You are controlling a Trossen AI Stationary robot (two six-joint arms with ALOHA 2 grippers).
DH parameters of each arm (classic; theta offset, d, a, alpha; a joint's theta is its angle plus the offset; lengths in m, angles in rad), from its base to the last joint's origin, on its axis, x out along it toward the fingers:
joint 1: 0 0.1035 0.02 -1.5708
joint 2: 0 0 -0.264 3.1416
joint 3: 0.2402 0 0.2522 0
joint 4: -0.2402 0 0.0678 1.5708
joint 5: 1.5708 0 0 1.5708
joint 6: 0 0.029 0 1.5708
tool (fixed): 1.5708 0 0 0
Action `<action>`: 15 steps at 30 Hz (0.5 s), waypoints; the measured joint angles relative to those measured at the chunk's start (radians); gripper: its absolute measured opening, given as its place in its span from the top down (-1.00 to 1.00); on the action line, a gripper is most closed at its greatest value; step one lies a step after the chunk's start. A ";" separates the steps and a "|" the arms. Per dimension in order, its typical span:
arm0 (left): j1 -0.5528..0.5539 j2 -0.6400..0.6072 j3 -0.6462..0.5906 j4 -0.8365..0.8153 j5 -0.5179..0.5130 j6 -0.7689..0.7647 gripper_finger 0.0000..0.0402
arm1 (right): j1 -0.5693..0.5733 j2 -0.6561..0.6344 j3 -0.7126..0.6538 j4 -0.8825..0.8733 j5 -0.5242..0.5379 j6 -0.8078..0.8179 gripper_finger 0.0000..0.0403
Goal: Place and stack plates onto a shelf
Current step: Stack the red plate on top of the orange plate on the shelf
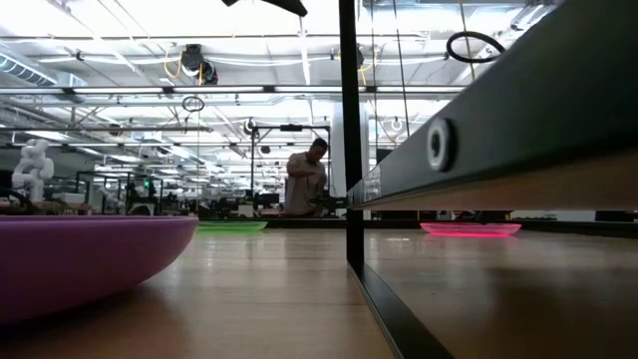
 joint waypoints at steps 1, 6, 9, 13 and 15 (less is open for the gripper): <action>-0.004 0.000 0.000 -0.001 0.000 -0.009 -0.37 | 0.000 0.000 0.000 0.000 0.005 -0.007 0.47; -0.022 0.000 0.000 -0.001 -0.008 -0.047 -0.37 | 0.000 0.000 0.000 0.002 0.126 -0.052 0.54; -0.027 0.000 0.000 -0.001 -0.011 -0.060 -0.37 | -0.001 0.000 0.000 -0.036 0.246 -0.068 0.56; -0.025 0.009 0.000 -0.001 -0.012 -0.060 -0.37 | -0.017 0.000 0.000 -0.057 0.285 -0.102 0.57; -0.025 0.014 0.000 -0.003 -0.011 -0.057 -0.37 | -0.029 0.000 0.000 -0.057 0.283 -0.117 0.57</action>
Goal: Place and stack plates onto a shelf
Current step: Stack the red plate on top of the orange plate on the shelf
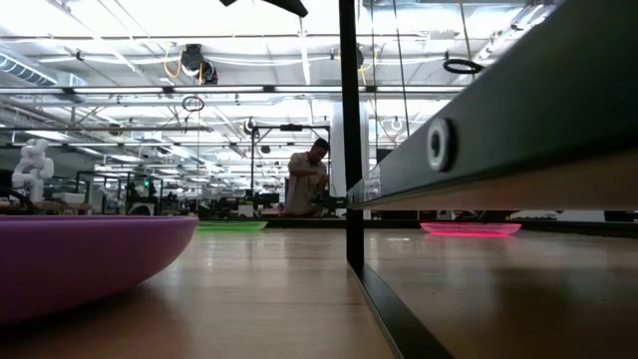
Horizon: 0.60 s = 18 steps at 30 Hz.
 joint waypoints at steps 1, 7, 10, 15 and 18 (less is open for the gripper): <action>0.000 0.002 0.000 0.000 0.000 0.001 -0.37 | -0.008 0.003 0.000 0.000 0.000 -0.004 0.57; 0.011 0.032 -0.001 0.020 0.003 0.021 -0.37 | -0.066 0.040 -0.015 0.019 -0.067 -0.023 0.57; 0.013 0.034 0.000 0.036 0.004 0.043 -0.37 | -0.078 0.054 -0.021 0.033 -0.079 -0.040 0.57; 0.013 0.035 0.000 0.051 0.003 0.048 -0.37 | -0.103 0.056 -0.021 0.039 -0.079 -0.041 0.57; 0.013 0.035 0.000 0.048 0.001 0.054 -0.37 | -0.116 0.057 -0.021 0.040 -0.080 -0.041 0.60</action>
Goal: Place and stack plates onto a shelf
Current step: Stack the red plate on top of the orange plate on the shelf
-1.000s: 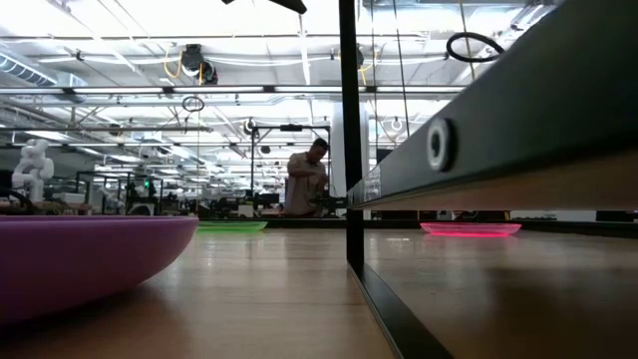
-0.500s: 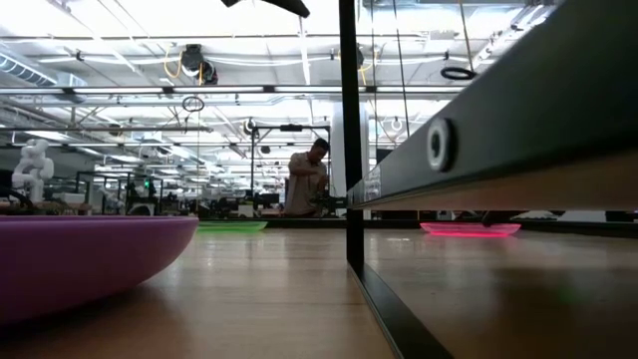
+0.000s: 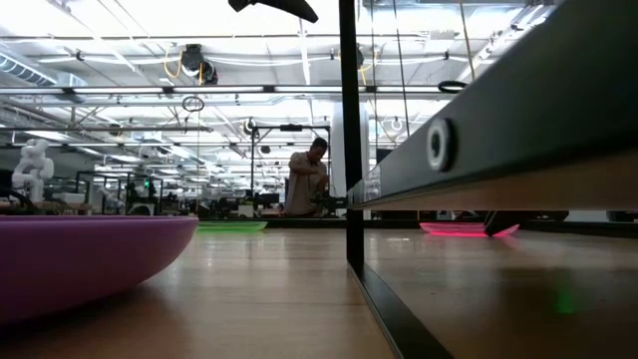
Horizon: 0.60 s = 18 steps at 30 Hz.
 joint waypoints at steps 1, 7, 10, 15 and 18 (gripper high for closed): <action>0.000 0.000 0.000 0.000 0.000 0.005 -0.37 | -0.004 0.003 0.000 0.002 0.000 0.000 0.63; 0.000 0.000 0.000 -0.002 -0.001 0.022 -0.37 | -0.012 0.044 0.002 0.032 -0.036 -0.030 0.88; 0.000 0.000 0.000 -0.002 -0.001 0.023 -0.37 | -0.012 0.063 0.003 0.047 -0.043 -0.036 0.98; 0.000 0.000 0.000 -0.002 0.000 0.023 -0.37 | -0.012 0.062 0.003 0.048 -0.027 -0.036 0.99; 0.000 0.000 0.000 -0.002 0.000 0.023 -0.37 | -0.010 0.048 0.009 0.028 -0.025 -0.035 0.99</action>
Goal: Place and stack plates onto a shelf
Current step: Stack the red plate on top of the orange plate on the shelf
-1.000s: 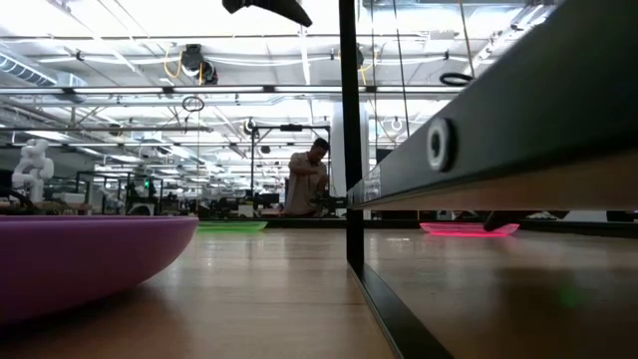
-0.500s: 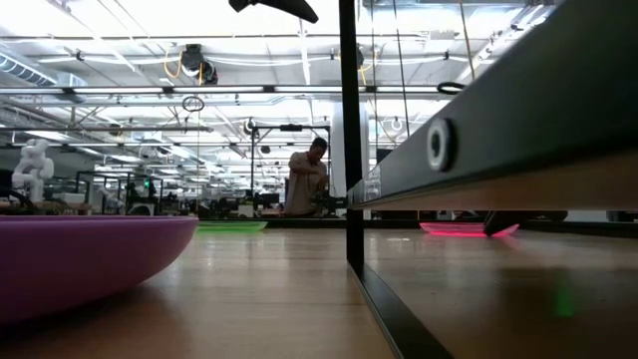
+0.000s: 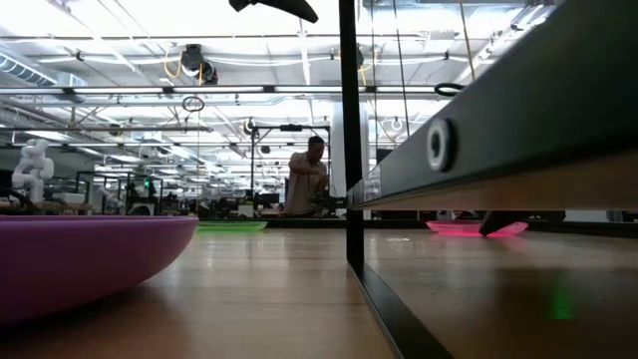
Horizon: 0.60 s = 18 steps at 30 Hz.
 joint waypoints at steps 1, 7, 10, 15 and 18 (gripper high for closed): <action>0.000 0.000 0.000 0.000 0.000 0.000 -0.37 | 0.000 -0.008 0.005 -0.015 -0.001 -0.001 0.99; 0.000 0.000 0.000 0.000 0.000 0.008 -0.37 | 0.002 -0.072 0.093 -0.168 -0.002 -0.017 1.00; 0.000 0.000 0.000 0.001 0.001 0.038 -0.37 | 0.026 -0.106 0.156 -0.253 -0.002 -0.014 1.00; 0.000 0.000 0.000 0.001 0.003 0.120 -0.37 | 0.101 -0.147 0.276 -0.346 -0.004 -0.012 1.00; 0.000 0.000 0.000 0.005 0.003 0.172 -0.37 | 0.155 -0.153 0.341 -0.378 -0.002 0.015 1.00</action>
